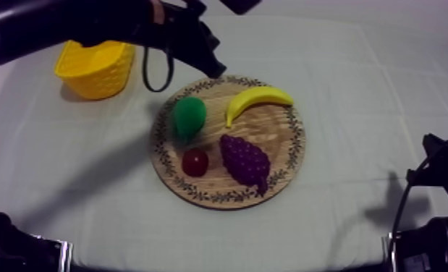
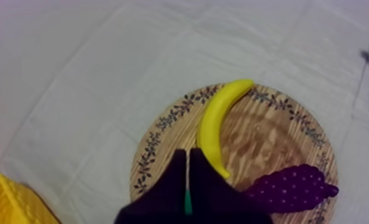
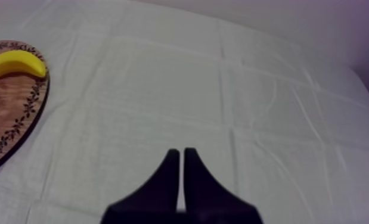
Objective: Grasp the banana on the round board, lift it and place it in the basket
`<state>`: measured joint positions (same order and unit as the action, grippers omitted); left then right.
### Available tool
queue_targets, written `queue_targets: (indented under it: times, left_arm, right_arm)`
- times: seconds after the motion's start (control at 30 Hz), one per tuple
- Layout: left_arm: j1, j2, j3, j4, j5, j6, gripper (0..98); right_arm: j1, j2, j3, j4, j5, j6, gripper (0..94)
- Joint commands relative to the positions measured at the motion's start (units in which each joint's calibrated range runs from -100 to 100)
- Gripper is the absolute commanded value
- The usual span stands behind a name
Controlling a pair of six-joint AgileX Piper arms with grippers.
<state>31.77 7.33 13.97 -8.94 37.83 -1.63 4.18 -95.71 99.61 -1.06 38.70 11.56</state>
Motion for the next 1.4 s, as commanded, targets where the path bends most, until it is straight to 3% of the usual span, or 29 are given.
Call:
queue_targets:
  times: [0.0,0.23,0.27,0.4,0.5,1.0,1.13,1.37]
  left_arm:
    - [0.08,3.28,-0.94,0.55,0.69,-0.38,0.4]
    - [0.40,6.45,-1.24,1.32,0.69,-0.25,8.6]
    - [0.51,6.59,-1.18,1.28,0.39,0.02,14.4]
    - [0.90,6.51,-0.99,1.08,-0.32,0.18,55.7]
    - [1.11,6.10,-1.01,0.94,-0.10,0.36,64.6]
    - [1.74,10.39,-4.13,1.02,1.46,1.11,57.5]
    - [1.79,15.28,-9.31,0.88,6.68,1.53,56.2]
    - [2.33,26.50,-25.10,0.31,21.68,1.07,55.4]
  right_arm:
    - [0.03,-0.05,0.05,0.01,0.01,-0.01,0.4]
    - [0.03,-0.05,0.05,0.01,0.01,-0.01,0.4]
    - [0.03,-0.05,0.05,0.01,0.01,-0.01,0.4]
    - [0.03,-0.05,0.05,0.01,0.01,-0.01,0.4]
    - [0.03,-0.05,0.05,0.01,0.01,-0.01,0.4]
    - [0.03,-0.05,0.05,0.01,0.01,-0.01,0.4]
    - [0.03,-0.05,0.05,0.01,0.01,-0.01,0.4]
    - [0.03,-0.05,0.05,0.01,0.01,-0.01,0.4]
